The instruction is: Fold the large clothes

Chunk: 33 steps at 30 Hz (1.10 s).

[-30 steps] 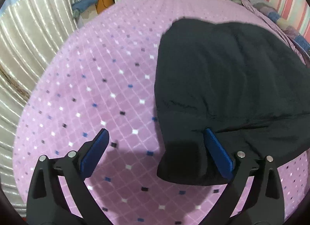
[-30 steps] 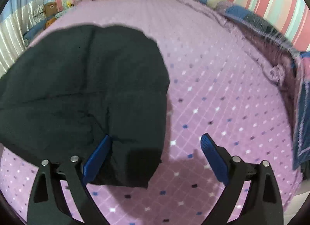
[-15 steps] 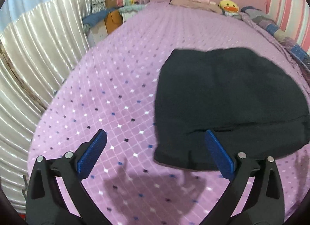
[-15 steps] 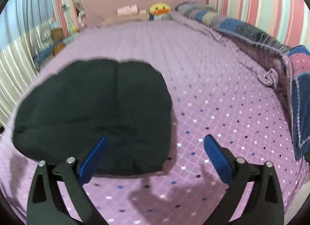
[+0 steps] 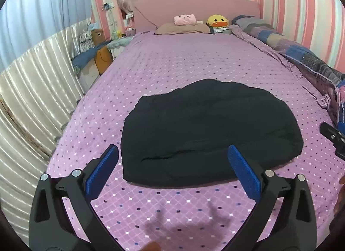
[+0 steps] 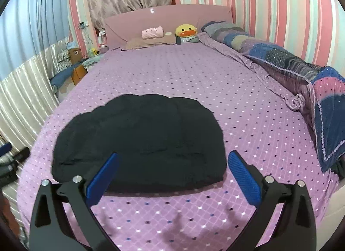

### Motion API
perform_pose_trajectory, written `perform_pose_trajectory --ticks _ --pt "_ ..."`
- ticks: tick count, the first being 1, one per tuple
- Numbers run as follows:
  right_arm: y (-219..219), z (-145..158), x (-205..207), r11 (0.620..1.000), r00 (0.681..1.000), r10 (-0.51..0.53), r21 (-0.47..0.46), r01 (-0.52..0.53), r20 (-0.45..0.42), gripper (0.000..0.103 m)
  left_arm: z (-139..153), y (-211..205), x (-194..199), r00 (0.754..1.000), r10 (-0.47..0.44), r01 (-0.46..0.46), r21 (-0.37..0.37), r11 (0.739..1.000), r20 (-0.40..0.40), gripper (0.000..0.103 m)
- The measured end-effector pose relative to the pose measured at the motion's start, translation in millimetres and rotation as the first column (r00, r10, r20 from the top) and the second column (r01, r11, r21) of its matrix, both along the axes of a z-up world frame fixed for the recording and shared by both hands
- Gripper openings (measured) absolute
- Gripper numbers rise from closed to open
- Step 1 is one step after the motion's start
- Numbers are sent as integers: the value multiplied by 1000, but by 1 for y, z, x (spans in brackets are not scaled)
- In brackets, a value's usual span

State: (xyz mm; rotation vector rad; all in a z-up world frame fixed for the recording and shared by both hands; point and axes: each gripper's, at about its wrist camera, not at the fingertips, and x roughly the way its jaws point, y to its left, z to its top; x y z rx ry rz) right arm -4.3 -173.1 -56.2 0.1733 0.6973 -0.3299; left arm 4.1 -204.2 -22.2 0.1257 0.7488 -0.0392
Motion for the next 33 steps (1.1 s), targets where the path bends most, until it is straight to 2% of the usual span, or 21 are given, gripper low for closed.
perform_pose_trajectory --ticks 5,10,14,22,33 --pt "16 25 -5 1000 999 27 -13 -27 28 101 18 -9 -7 1000 -2 2 -15 1000 5 100" --pt "24 39 -6 999 999 37 -6 -37 16 101 24 -1 -18 999 13 -16 -86 996 -34 100" --pt "30 46 -8 1000 999 28 -14 -28 20 101 23 5 -19 998 30 -35 -98 995 -54 100" --pt "38 54 -8 1000 1000 20 -14 -20 19 101 33 12 -24 998 62 -64 -72 995 -33 100" --pt "48 61 -10 999 1000 21 -42 -21 10 101 35 17 -30 997 60 -63 -65 996 -38 100"
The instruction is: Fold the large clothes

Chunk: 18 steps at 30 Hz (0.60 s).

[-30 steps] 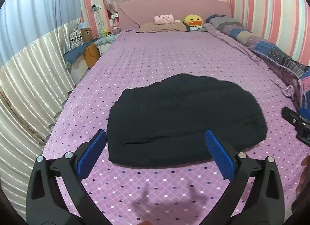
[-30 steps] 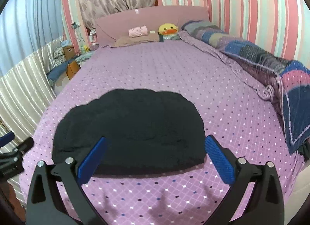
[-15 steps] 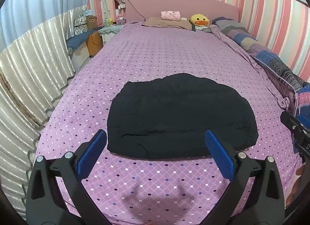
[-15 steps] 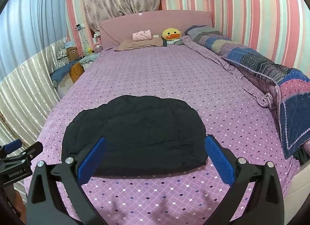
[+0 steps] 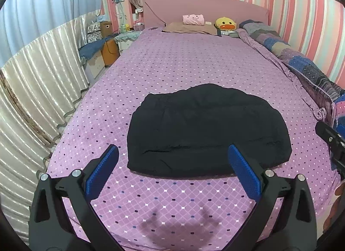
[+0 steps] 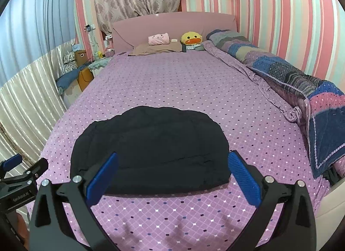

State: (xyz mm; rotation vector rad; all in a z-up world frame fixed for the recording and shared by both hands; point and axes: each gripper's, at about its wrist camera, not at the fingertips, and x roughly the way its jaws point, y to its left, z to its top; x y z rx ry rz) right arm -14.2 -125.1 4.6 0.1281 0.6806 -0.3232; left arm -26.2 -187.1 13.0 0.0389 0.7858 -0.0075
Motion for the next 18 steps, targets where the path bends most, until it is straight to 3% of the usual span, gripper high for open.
perform_pose_trajectory --ticks 18 --pt "1 3 -2 1000 1000 -14 -23 14 3 101 10 3 -2 999 -24 25 -14 1000 22 100"
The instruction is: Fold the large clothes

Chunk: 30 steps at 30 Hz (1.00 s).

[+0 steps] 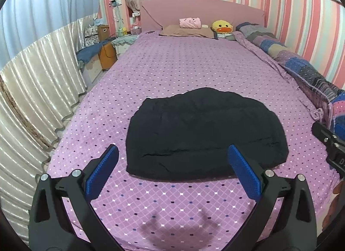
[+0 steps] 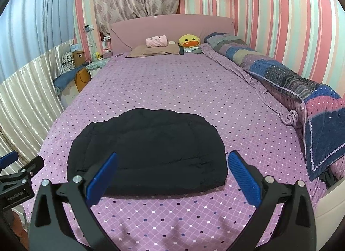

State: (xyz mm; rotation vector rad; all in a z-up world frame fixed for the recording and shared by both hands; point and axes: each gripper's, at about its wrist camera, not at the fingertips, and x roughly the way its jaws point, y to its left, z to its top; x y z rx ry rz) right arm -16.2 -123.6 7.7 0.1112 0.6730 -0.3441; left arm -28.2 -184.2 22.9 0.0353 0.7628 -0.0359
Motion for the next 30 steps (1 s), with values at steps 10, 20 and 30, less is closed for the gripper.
perform_pose_trajectory --ticks 10,20,30 --pt "-1 0 -1 1000 1000 -5 -5 5 -3 101 2 5 0 1000 19 -19 12 1000 10 100" --pt "0 0 0 1000 1000 -7 -8 7 -1 101 0 5 2 1000 17 -17 23 1000 11 100" --pt "-1 2 0 1000 1000 -10 -12 10 5 101 1 6 2 1000 4 -5 31 1000 17 100"
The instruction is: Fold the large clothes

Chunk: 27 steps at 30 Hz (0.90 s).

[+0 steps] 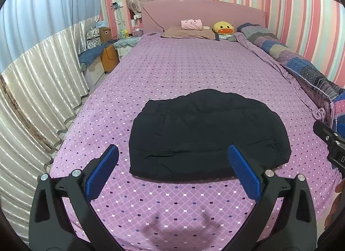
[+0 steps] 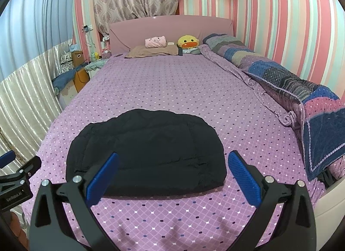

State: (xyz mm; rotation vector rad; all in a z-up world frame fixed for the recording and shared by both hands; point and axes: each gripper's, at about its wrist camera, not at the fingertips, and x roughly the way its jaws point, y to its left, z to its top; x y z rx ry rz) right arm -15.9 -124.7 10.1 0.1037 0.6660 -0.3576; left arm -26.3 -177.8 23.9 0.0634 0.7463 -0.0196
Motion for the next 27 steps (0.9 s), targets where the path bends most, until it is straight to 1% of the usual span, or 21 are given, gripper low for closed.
perform_pose_trajectory --ticks 27 --pt "-1 3 -2 1000 1000 -4 4 4 -2 101 3 1 1 1000 -25 25 23 999 12 100"
